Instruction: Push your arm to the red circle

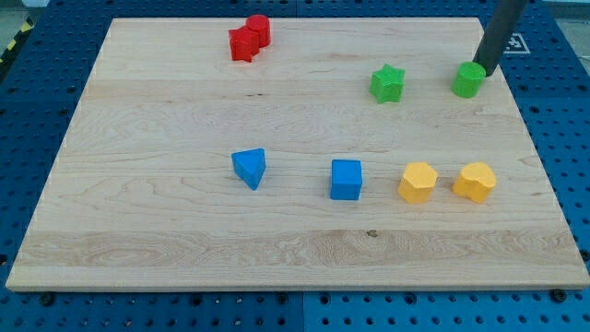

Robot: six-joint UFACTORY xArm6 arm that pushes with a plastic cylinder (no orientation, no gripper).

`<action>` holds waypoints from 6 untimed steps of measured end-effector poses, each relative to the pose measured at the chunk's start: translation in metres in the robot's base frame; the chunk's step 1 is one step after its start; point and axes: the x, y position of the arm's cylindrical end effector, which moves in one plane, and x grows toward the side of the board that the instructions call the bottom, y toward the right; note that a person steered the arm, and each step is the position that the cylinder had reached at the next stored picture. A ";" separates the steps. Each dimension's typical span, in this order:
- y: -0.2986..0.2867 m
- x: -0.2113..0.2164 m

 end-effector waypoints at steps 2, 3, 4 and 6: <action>-0.008 0.008; -0.014 0.011; -0.032 -0.036; -0.149 -0.125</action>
